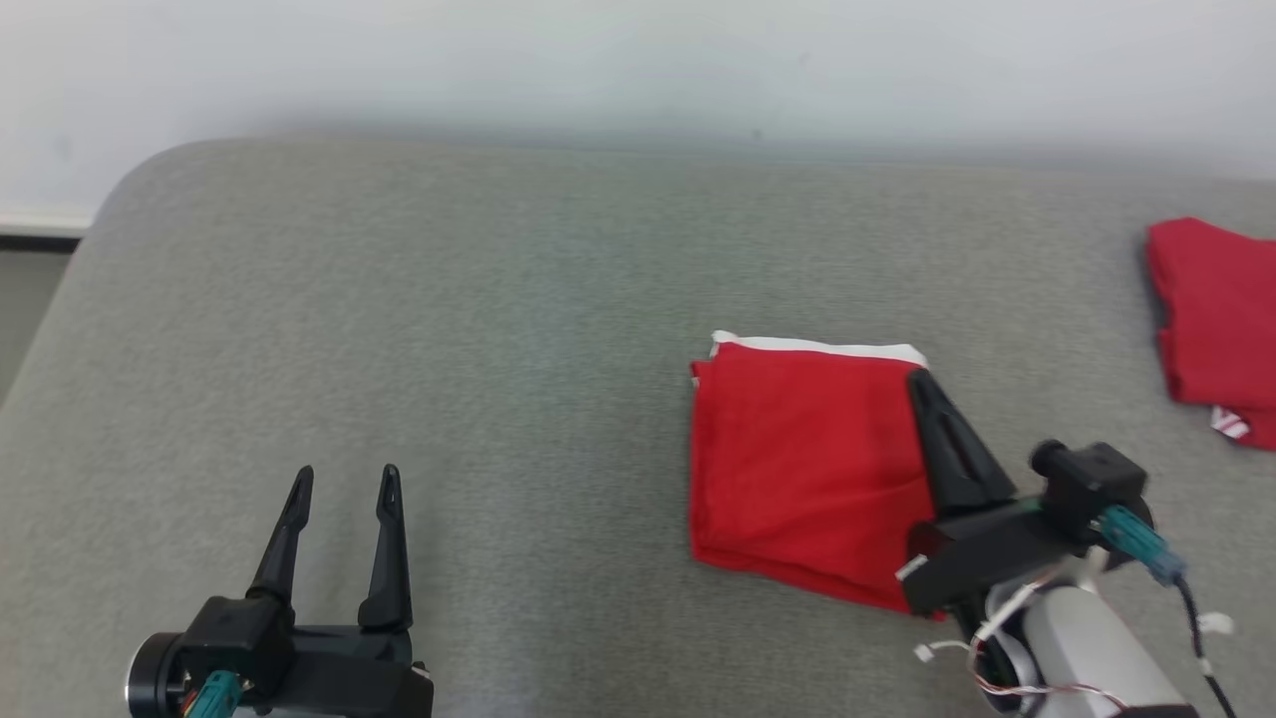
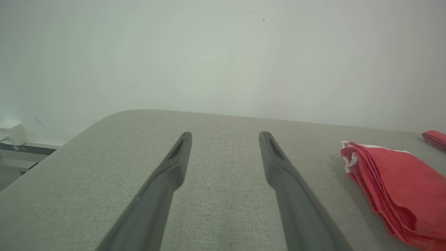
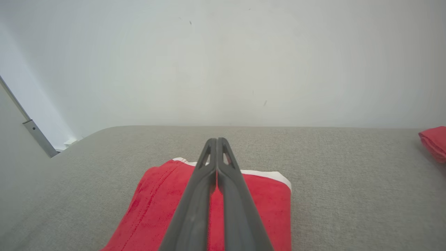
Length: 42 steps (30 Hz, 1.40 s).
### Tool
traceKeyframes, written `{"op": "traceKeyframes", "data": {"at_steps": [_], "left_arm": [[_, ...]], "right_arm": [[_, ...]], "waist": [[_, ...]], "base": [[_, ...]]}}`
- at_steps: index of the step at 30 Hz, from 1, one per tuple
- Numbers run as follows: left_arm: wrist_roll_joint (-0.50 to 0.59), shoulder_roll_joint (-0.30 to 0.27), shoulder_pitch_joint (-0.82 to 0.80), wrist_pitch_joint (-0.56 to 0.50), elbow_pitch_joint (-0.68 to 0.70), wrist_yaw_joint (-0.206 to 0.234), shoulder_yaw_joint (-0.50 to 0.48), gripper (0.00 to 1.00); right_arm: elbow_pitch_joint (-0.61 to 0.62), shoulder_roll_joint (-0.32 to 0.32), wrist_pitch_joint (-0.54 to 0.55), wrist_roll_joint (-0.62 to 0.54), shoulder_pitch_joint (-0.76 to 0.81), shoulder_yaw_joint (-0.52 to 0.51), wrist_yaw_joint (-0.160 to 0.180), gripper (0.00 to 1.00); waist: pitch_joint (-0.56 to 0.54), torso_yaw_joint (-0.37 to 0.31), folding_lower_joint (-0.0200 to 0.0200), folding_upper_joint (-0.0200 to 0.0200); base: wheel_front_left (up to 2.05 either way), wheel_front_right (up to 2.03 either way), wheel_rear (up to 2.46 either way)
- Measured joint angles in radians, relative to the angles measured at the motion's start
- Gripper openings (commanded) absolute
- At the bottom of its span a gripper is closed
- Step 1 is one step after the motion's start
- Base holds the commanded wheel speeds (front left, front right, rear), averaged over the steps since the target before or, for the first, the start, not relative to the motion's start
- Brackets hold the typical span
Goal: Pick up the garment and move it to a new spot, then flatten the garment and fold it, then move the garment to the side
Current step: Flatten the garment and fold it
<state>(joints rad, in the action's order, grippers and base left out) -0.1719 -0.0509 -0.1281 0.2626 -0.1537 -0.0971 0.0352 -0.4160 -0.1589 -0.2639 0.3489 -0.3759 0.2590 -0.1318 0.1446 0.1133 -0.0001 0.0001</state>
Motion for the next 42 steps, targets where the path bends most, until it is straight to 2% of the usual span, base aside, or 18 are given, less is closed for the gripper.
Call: {"op": "traceKeyframes", "data": {"at_steps": [11, 17, 18, 19, 20, 32, 42], "left_arm": [[0.021, 0.0, 0.032, 0.0, -0.001, -0.008, -0.035, 1.0], [0.031, 0.0, 0.059, 0.0, -0.002, -0.017, -0.054, 1.0], [0.032, 0.0, 0.066, 0.0, -0.003, -0.017, -0.058, 1.0], [0.033, 0.0, 0.071, 0.0, -0.004, -0.018, -0.06, 1.0], [0.033, 0.0, 0.075, 0.0, -0.005, -0.018, -0.064, 1.0], [0.041, -0.003, 0.168, 0.0, 0.008, -0.027, -0.064, 1.0], [0.04, -0.003, 0.204, 0.0, 0.019, -0.032, -0.061, 1.0]], "right_arm": [[0.099, -0.025, 0.0, -0.024, 0.164, -0.155, 0.0, 0.0], [0.154, -0.022, 0.0, -0.035, 0.255, -0.184, 0.0, 0.0], [0.162, -0.019, 0.0, -0.037, 0.268, -0.185, 0.0, 0.22], [0.17, -0.018, 0.0, -0.043, 0.282, -0.188, 0.0, 0.82], [0.178, -0.016, 0.0, -0.046, 0.296, -0.193, 0.0, 1.0], [0.218, 0.018, 0.0, -0.068, 0.424, -0.227, 0.0, 1.0], [0.236, 0.026, 0.0, -0.077, 0.458, -0.242, 0.0, 1.0]], "waist": [[-0.03, -0.116, 0.0, 0.0], [-0.059, -0.151, 0.0, 0.0], [-0.065, -0.154, 0.0, 0.0], [-0.07, -0.157, -0.0001, 0.0], [-0.076, -0.158, 0.0, 0.0], [-0.133, -0.147, 0.0, -0.0001], [-0.142, -0.137, 0.0, -0.0001]], "base": [[0.0, 0.0, 0.0], [0.0, 0.0, 0.0], [0.0, 0.0, 0.0], [0.0, 0.0, 0.0], [0.0, 0.0, 0.0], [0.0, 0.0, 0.0], [0.0, 0.0, 0.0]]}}
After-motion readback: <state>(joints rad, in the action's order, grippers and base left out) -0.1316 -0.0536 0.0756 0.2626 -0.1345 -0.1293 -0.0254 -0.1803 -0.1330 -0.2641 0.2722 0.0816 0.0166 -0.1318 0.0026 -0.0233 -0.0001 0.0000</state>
